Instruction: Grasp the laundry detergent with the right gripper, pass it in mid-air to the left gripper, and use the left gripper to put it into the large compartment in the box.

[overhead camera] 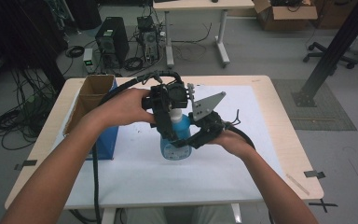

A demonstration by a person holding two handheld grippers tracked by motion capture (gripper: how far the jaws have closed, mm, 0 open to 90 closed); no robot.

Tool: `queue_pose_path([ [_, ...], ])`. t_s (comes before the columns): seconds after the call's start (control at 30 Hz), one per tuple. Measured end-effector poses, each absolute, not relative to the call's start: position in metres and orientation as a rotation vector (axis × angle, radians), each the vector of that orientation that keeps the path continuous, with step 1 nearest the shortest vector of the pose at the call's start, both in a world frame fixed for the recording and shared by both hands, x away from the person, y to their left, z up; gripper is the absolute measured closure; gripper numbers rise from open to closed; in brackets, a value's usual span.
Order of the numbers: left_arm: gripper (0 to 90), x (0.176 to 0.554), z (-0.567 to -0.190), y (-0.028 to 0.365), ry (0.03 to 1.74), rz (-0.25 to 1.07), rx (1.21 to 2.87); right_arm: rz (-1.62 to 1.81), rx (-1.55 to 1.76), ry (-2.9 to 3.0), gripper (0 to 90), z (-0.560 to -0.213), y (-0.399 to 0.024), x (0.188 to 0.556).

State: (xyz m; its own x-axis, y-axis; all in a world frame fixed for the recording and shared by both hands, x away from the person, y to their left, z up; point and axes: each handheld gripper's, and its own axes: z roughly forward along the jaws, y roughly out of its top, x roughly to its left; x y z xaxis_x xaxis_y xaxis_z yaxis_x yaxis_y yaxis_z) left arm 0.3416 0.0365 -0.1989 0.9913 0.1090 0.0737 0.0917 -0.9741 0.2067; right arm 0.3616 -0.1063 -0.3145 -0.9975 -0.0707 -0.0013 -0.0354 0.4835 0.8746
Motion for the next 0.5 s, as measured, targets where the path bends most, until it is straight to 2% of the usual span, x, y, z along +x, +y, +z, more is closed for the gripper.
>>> queue_pose_path([
  [0.5, 14.7, 0.3434, -0.2062, 0.0347, 0.133, 0.092, 2.936, -1.575, 0.088, -2.675, 44.4, -0.3146, -0.1074, 0.3621],
])
